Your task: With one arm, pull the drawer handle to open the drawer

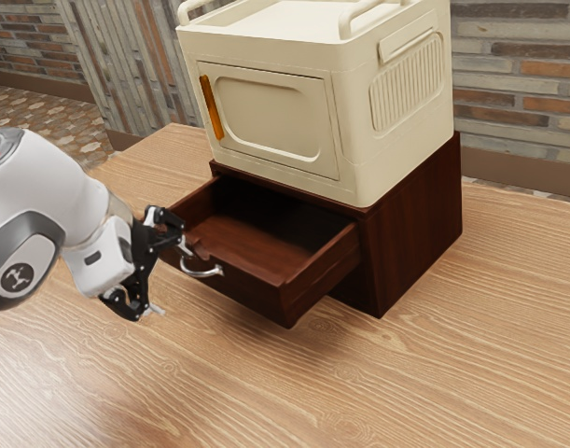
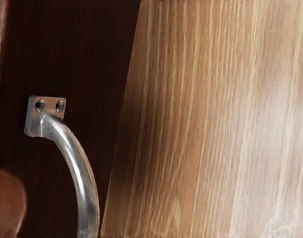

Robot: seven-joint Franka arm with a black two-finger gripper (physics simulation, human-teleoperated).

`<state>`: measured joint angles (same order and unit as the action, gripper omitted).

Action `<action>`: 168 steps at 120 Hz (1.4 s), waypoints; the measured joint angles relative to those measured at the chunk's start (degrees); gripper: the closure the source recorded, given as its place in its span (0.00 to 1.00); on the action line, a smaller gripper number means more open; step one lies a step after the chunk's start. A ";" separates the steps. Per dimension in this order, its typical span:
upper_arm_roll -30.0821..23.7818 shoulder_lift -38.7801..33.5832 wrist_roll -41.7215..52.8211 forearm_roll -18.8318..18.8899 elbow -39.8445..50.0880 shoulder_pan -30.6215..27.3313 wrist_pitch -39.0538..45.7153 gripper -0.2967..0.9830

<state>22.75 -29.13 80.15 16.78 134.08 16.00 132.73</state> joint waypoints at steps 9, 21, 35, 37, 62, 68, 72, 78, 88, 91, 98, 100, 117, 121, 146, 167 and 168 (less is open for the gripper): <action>0.00 -2.30 -0.01 0.12 -0.29 0.00 -1.62 0.23; -0.15 -3.44 -0.04 0.00 -1.51 0.00 -3.99 0.23; -0.50 -3.30 -0.06 -1.93 -6.46 0.01 -7.57 0.23; -0.55 -3.15 -0.07 -2.33 -7.39 0.03 -8.21 0.23; -0.68 3.94 -0.41 -8.09 -21.90 0.67 -19.10 0.23; -1.05 5.47 -1.02 -9.05 -24.34 0.68 -21.65 0.23; -1.52 5.96 -1.64 -9.44 -25.46 0.70 -23.07 0.23; -2.12 7.78 -2.94 -9.80 -27.83 0.70 -25.26 0.23; -2.48 12.44 -6.66 -10.20 -33.09 0.52 -29.62 0.23; -2.71 13.09 -8.13 -10.26 -33.83 0.28 -30.90 0.23; -5.36 13.83 -11.83 -10.31 -34.77 -2.20 -33.45 0.23; -6.41 13.94 -12.88 -10.35 -35.34 -3.32 -34.06 0.23; -14.59 14.08 -21.66 -10.77 -39.02 -12.14 -39.45 0.23; -15.26 14.06 -23.59 -10.78 -39.56 -12.52 -40.66 0.23; -16.34 14.25 -33.48 -10.80 -40.19 -12.99 -44.93 0.23; -17.38 14.32 -39.54 -10.75 -40.63 -13.02 -45.87 0.23; -17.52 14.33 -39.79 -10.76 -40.65 -12.99 -45.86 0.23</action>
<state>5.23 -14.80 40.36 6.02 93.44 3.01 86.87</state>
